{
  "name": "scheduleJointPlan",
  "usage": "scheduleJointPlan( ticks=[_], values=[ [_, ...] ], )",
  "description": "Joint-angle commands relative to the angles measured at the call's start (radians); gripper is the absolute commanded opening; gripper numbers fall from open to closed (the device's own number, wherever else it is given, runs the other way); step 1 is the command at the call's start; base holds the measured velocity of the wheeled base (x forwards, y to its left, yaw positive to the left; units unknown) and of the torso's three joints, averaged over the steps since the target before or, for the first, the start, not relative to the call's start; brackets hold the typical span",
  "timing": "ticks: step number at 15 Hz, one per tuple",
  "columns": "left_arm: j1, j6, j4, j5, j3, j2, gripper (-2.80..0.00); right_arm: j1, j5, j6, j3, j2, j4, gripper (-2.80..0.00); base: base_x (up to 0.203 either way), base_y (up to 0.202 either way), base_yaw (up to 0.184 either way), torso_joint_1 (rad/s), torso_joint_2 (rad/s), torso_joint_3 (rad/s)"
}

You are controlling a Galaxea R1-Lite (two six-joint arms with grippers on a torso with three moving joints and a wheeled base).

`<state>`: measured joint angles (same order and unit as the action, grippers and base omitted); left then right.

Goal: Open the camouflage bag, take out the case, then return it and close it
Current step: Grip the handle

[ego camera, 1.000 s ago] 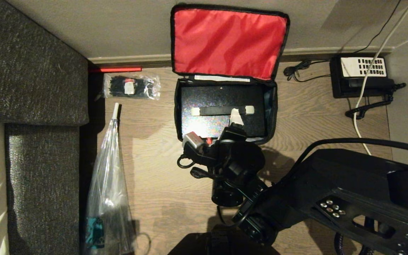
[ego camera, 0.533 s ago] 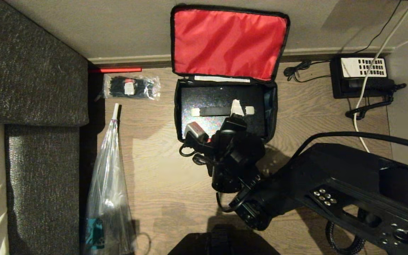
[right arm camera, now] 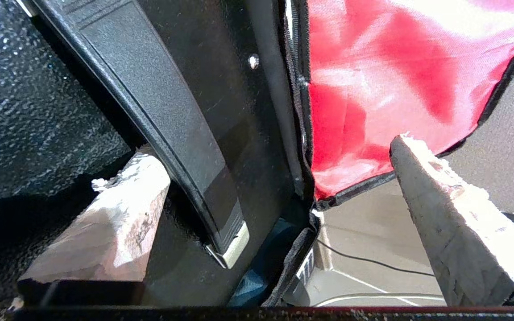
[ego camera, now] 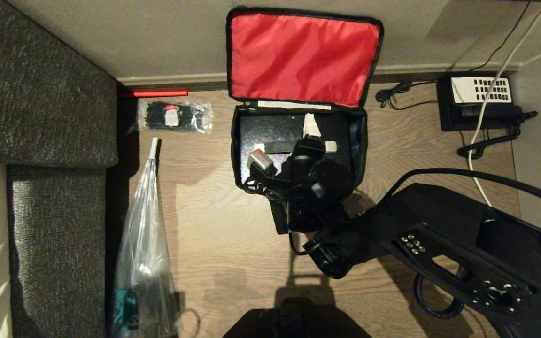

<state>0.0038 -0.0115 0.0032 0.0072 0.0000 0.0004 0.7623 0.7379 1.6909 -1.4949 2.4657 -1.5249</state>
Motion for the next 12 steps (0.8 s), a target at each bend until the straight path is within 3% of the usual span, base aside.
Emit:
scheduleJointPlan(
  ticks=[1, 4, 12],
  values=[
    [0.001, -0.001, 0.000, 0.000, 0.003, -0.002, -2.80, -0.001, 0.002, 0.007, -0.007, 0.020, -0.005, 0.00, 0.000, 0.000, 0.000, 0.000, 0.00, 0.000],
    [0.001, -0.001, 0.000, 0.000, 0.003, -0.002, -2.80, -0.001, -0.038, 0.010, -0.004, 0.019, -0.005, 0.00, 0.000, 0.000, 0.000, 0.000, 0.00, 0.000],
    [0.001, -0.001, 0.000, 0.000, 0.003, -0.002, -2.80, -0.001, -0.026, 0.067, 0.051, 0.021, -0.005, 0.00, 0.000, 0.000, 0.000, 0.000, 0.00, 0.000]
  ],
)
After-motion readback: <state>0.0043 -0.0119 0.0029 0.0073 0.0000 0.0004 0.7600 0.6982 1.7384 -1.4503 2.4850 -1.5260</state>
